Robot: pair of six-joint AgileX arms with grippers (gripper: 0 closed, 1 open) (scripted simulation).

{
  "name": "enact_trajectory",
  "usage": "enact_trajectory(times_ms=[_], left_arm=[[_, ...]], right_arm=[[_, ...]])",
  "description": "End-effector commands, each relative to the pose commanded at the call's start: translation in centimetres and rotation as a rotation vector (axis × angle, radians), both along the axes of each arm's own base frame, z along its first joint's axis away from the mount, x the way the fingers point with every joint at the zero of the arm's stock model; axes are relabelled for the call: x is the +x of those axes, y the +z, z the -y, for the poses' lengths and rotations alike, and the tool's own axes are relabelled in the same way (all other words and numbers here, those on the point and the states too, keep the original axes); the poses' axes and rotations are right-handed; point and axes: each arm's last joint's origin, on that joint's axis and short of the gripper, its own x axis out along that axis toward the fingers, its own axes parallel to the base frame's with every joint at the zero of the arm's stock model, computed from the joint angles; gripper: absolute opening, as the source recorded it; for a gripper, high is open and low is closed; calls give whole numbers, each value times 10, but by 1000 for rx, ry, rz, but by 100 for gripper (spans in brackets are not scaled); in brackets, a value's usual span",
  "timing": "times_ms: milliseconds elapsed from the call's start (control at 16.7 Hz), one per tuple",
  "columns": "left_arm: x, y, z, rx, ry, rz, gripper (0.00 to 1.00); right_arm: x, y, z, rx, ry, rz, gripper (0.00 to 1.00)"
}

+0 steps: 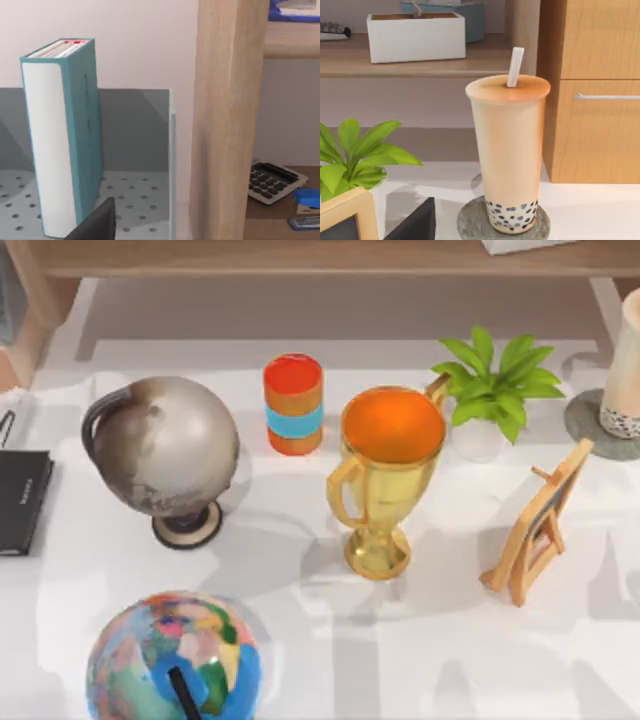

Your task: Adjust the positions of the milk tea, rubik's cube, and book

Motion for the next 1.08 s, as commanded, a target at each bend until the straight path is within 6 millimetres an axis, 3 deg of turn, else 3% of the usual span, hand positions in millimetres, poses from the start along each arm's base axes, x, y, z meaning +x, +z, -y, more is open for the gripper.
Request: enact_trajectory(times_ms=[120,300,540,780,1080], left_arm=[[46,1,-21,-3,1,-15,100],[109,-16,-57,-9,1,-35,100],[168,-53,-99,-14,-1,-49,100],[191,-73,-119,-11,-4,-43,100],[193,-75,-118,-13,-7,-47,100]], right_arm=[[0,0,0,0,0,0,100],[0,0,0,0,0,0,100],[0,0,0,0,0,0,100],[0,0,0,0,0,0,100],[0,0,0,0,0,0,100]])
